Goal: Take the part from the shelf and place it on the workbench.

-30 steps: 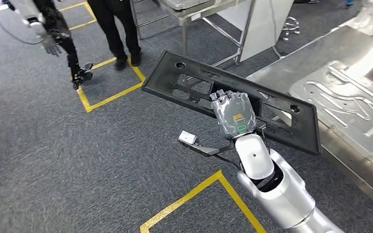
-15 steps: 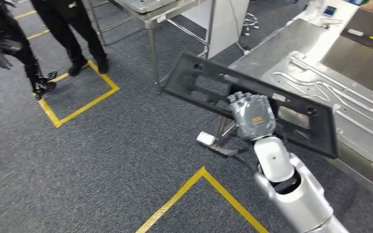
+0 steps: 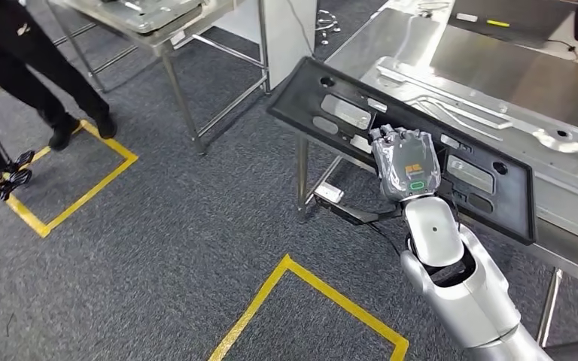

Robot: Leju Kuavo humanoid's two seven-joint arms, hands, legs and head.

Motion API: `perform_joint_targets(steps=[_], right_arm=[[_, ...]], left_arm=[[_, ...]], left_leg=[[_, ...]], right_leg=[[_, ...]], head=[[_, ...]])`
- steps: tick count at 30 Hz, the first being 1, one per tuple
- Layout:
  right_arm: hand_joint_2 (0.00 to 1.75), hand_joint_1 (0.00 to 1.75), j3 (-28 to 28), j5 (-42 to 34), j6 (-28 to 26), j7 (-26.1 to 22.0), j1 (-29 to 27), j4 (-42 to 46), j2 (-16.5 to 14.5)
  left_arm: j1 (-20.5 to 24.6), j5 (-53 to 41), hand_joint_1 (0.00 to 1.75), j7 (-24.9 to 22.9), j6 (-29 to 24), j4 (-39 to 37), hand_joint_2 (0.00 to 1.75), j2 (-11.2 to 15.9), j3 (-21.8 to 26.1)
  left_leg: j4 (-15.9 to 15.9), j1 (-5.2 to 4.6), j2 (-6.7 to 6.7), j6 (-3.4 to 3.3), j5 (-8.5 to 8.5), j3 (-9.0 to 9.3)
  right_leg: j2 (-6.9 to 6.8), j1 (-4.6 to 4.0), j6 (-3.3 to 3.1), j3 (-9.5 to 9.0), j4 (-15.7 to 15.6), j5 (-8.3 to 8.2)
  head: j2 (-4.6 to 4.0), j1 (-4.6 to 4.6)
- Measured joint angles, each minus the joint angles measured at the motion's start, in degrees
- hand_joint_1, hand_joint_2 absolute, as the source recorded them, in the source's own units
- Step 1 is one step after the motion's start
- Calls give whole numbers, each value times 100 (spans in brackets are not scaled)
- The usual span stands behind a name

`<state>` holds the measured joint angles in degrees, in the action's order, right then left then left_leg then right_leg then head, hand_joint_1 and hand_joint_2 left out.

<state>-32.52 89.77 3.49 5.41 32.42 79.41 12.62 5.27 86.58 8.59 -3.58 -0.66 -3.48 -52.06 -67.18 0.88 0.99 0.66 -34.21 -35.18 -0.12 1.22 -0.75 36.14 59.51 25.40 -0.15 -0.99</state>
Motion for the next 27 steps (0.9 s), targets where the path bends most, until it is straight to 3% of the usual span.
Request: perform_joint_targets(steps=[2,3,5,7,9,11,13,15,17,18,19,20,22,24,26,27], right_arm=[[175,173,-36,0,42,28,22,-4,-59],[175,173,-55,0,61,36,29,-5,-76],[175,173,-77,0,81,45,60,-7,-100],[175,173,-83,0,89,44,115,-4,-108],[175,173,-78,0,102,-3,156,-1,-98],[175,173,-59,0,121,-116,173,2,-46],[175,173,-48,0,151,-216,222,-5,18],[175,173,-61,0,177,-257,304,-31,41],[175,173,-84,0,193,-274,345,-71,44],[175,173,-92,0,200,-278,348,-91,47],[175,173,-97,0,205,-280,351,-107,51],[175,173,-99,0,208,-281,358,-120,55],[175,173,-99,0,209,-281,385,-131,61],[175,173,-102,0,210,-282,406,-142,63],[175,173,-105,0,209,-286,415,-158,74],[175,173,-105,0,208,-288,422,-163,81]], left_arm=[[13,0,0,0,11,0,175,0,38],[15,0,0,-1,18,0,175,0,54],[11,0,0,-9,30,0,175,0,69],[-1,0,0,-18,41,-1,175,1,70],[0,0,0,-28,63,-1,175,1,69],[7,0,0,-38,93,1,175,-3,67],[1,0,0,-37,113,1,175,-8,64],[-18,0,0,-33,129,0,175,-9,63],[-32,0,0,-32,139,0,175,-7,63],[-36,0,0,-32,139,0,175,-5,63],[-39,0,0,-33,139,0,175,-4,63],[-42,0,0,-33,139,0,175,-4,63],[-48,0,0,-33,140,0,175,2,63],[-53,0,0,-32,142,0,175,10,63],[-53,0,0,-32,142,0,175,17,63],[-54,0,0,-33,142,0,175,22,63]], left_leg=[[-678,-6,-62,-4,-211,-348],[-757,-10,-69,-20,-150,-412],[-260,-15,-142,-82,265,-243],[471,-13,-392,-150,613,53],[778,-24,-544,-179,677,185],[843,-21,-444,-204,697,213],[931,4,-295,-266,743,250],[972,2,-130,-311,762,268],[966,-9,30,-325,751,266],[960,-10,105,-324,741,269],[952,-9,175,-317,727,275],[938,-8,241,-303,707,285],[892,-29,353,-245,651,305],[864,-68,443,-176,605,322],[866,-84,532,-122,575,345],[839,-75,500,-93,535,348]], right_leg=[[146,-30,-25,-6,4,1],[230,-44,-30,-12,9,2],[403,-57,-30,-24,22,3],[554,-60,-12,-13,40,0],[684,-35,46,32,40,-24],[783,-7,127,64,20,-51],[567,-36,186,146,177,67],[205,-54,225,424,753,393],[67,-24,263,744,1415,645],[41,-5,281,798,1531,633],[14,13,295,739,1426,518],[-37,27,303,567,1109,330],[-274,7,278,174,356,60],[-385,-37,209,29,51,16],[-252,-42,138,45,54,8],[-189,-30,107,43,41,-1]], head=[[0,1],[0,1],[0,1],[0,-2],[0,-2],[0,1],[-1,-15],[-1,-36],[0,-42],[0,-42],[0,-43],[0,-43],[0,-41],[0,-37],[0,-35],[0,-35]])
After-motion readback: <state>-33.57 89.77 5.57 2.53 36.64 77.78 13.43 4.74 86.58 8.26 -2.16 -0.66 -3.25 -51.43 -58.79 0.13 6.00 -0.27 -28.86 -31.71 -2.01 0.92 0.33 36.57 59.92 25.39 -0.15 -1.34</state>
